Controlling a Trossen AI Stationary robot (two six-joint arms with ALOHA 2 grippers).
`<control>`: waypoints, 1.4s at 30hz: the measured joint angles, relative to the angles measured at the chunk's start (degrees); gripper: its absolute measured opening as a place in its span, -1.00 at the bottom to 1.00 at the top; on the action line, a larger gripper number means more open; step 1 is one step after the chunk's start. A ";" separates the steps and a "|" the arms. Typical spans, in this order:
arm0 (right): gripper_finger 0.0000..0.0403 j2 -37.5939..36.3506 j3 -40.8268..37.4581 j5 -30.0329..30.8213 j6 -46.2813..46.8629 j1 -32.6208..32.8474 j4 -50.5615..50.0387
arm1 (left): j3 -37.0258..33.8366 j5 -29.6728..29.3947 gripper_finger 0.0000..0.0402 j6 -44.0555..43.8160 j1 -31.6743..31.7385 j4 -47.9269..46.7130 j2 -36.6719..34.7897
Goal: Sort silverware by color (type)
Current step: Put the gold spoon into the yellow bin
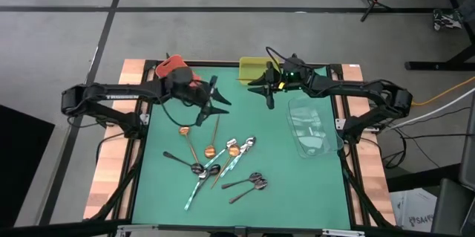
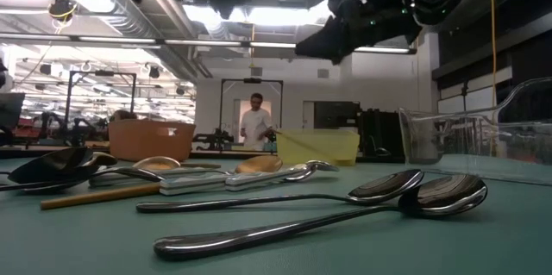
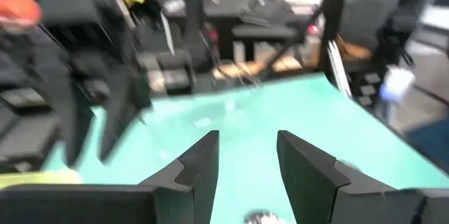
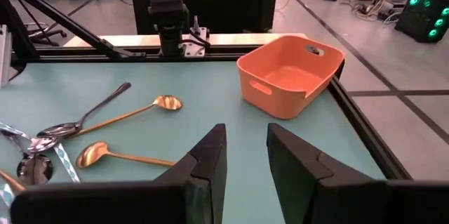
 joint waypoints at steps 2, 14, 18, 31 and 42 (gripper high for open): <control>-0.52 -0.40 0.00 -0.02 0.02 0.00 -0.78 | 0.00 1.96 -0.31 1.41 0.55 -1.46 2.12; -0.52 -0.52 0.00 -0.02 0.13 -0.01 -6.12 | 0.00 3.72 -0.31 15.38 -0.05 -13.98 13.50; -0.52 -0.52 0.00 -0.02 0.11 0.00 -6.74 | 0.00 0.66 -0.31 22.18 -1.17 -18.63 16.72; -0.52 -0.52 0.00 0.00 0.12 -0.01 -7.56 | -0.02 -6.48 -0.31 38.88 -5.95 -29.18 21.43; -0.52 -0.54 0.00 0.00 0.11 -0.01 -7.56 | -0.02 -10.46 -0.31 45.41 -8.48 -30.72 23.07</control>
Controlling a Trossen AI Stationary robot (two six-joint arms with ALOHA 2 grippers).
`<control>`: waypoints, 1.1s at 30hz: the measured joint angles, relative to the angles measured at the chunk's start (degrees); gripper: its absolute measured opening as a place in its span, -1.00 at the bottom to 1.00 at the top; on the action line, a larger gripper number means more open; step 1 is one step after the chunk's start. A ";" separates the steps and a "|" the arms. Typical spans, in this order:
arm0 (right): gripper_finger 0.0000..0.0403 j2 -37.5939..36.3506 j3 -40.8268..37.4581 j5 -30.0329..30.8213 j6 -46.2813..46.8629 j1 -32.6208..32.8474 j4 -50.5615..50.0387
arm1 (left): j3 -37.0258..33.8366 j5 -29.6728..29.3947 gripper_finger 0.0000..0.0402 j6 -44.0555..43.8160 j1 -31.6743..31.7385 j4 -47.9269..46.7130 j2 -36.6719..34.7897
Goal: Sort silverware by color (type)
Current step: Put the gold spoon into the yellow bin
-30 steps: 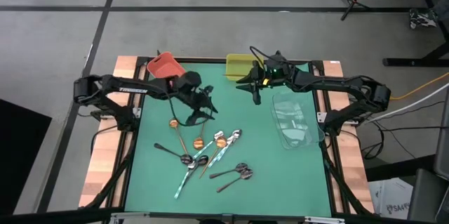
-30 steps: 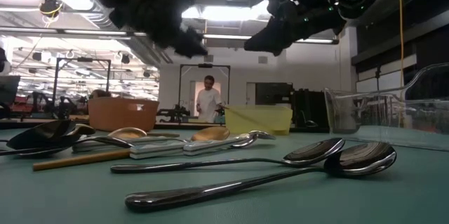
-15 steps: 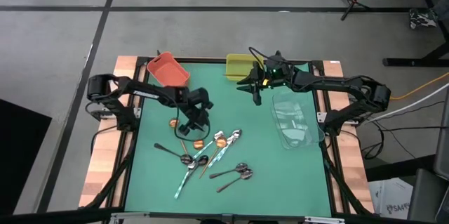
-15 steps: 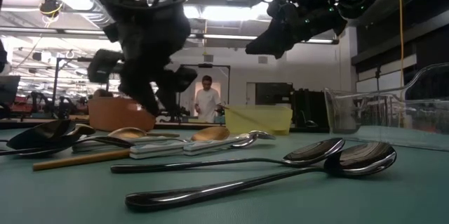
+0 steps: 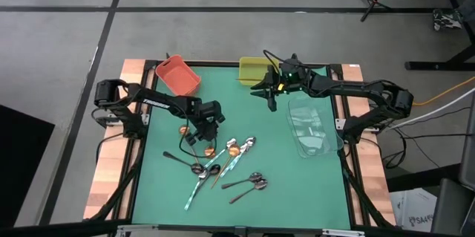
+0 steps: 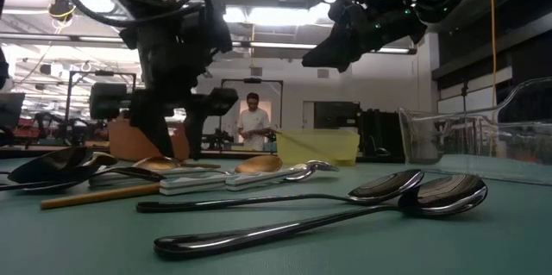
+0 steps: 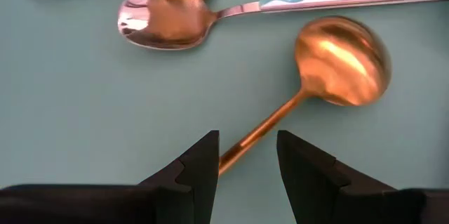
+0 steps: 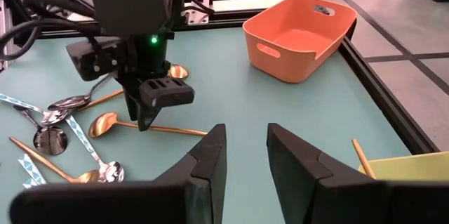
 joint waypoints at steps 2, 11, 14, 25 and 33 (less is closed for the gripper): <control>-0.52 0.00 0.00 0.00 0.00 -0.01 0.00 | 0.00 -0.02 -0.31 0.84 -0.44 -0.02 0.98; -0.52 0.00 0.00 0.02 0.00 -0.01 -0.02 | 0.17 0.44 -0.33 0.85 -1.72 -0.54 3.10; -0.52 0.00 0.00 0.02 0.00 0.01 -0.04 | 0.15 0.51 -0.41 0.40 -1.65 -0.86 3.08; -0.52 0.00 0.00 0.02 0.00 0.01 -0.04 | 0.04 0.70 -0.80 0.35 -1.67 -1.69 3.17; -0.52 0.00 0.00 0.02 0.00 0.01 -0.07 | 0.02 0.63 -0.92 -0.30 -1.67 -1.66 3.21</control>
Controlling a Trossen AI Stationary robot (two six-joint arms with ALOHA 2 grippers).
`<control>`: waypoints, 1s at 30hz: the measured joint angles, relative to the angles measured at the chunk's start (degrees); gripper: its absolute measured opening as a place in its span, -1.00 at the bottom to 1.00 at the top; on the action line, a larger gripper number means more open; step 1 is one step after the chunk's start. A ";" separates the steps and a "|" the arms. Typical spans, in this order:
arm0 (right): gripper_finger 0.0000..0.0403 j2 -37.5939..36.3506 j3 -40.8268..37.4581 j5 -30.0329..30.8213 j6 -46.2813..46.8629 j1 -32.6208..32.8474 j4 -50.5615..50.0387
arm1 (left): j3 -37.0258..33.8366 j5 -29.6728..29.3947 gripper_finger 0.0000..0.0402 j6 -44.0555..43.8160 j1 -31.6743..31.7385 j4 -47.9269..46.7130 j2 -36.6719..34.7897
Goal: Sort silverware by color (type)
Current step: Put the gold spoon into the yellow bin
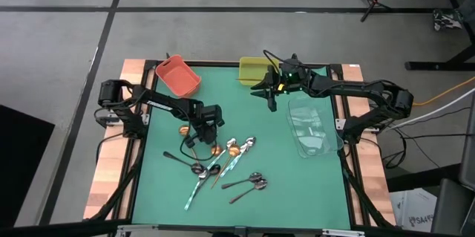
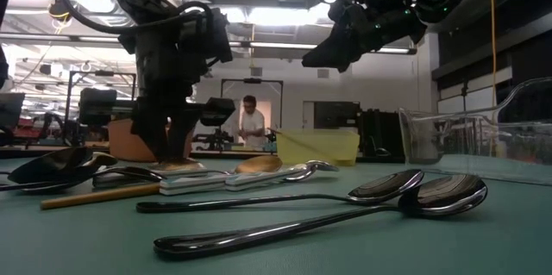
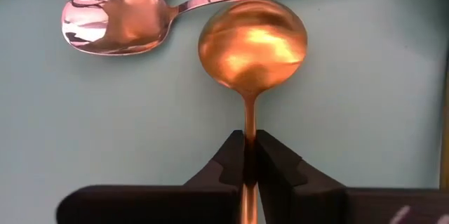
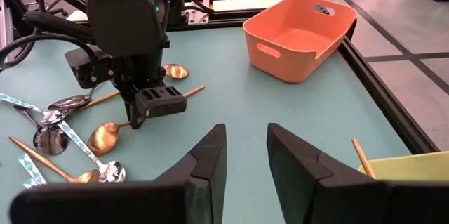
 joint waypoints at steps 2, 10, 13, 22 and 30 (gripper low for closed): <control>-0.52 0.00 0.00 0.00 0.00 0.00 0.00 | -0.02 -0.03 -0.92 -1.37 0.00 0.03 0.02; -0.52 0.00 0.00 0.00 0.00 -0.01 0.00 | 0.01 -0.42 -0.91 -8.98 0.00 0.27 0.04; -0.52 0.00 0.00 0.00 -0.11 -0.02 0.00 | 0.94 -0.54 -0.91 -13.05 -0.02 -0.08 0.12; -0.52 -0.55 0.00 0.14 -0.21 -0.06 0.05 | 7.18 -9.58 -0.92 -20.75 -0.01 0.06 0.37; -0.52 -6.54 0.00 6.63 -4.59 -0.09 -1.84 | 13.77 -13.99 -0.92 -21.58 0.49 0.32 0.32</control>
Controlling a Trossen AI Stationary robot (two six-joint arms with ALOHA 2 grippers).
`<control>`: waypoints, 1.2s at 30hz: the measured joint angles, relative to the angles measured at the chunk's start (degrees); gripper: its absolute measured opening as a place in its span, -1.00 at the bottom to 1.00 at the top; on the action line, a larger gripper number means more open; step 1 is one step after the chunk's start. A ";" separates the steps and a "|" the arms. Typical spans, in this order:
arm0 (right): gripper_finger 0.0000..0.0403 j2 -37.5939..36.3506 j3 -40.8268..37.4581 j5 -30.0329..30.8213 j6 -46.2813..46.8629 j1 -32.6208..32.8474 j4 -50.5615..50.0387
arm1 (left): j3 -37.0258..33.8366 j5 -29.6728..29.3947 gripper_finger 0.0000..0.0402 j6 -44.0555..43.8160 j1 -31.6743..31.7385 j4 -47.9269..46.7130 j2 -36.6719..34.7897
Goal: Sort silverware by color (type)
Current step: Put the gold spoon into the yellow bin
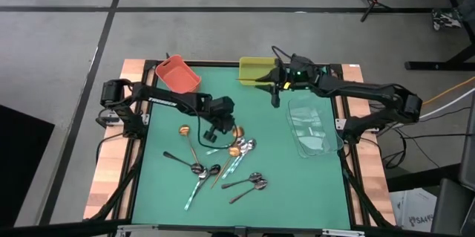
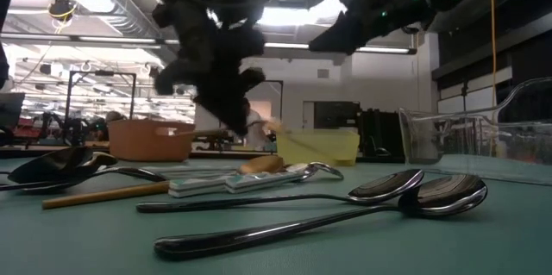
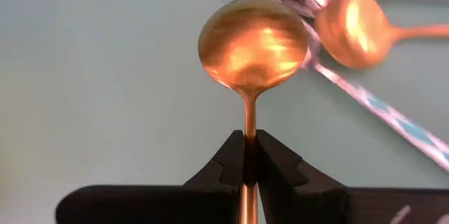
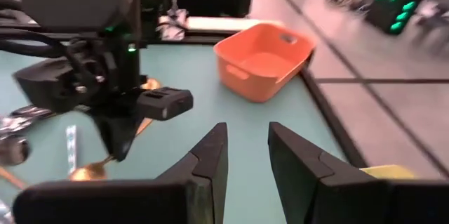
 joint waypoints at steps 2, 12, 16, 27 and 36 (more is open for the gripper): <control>-0.52 -1.96 0.00 1.89 -0.07 0.00 -0.83 | 1.46 -1.03 -0.92 0.00 0.48 0.46 -0.06; -0.52 -9.50 0.00 3.95 -0.01 0.07 -3.48 | 3.28 -3.86 -0.92 0.17 4.56 14.56 -0.12; -0.52 -10.38 0.00 3.94 0.04 0.07 -4.10 | 3.30 -3.89 -0.92 0.20 6.92 20.96 -0.15; -0.52 -10.37 0.01 3.93 0.11 0.07 -4.21 | 3.34 0.18 -0.92 0.21 15.46 39.06 0.24; -0.52 -10.37 0.00 3.99 0.12 0.07 -4.91 | 8.80 1.95 -0.92 0.11 20.12 45.24 9.17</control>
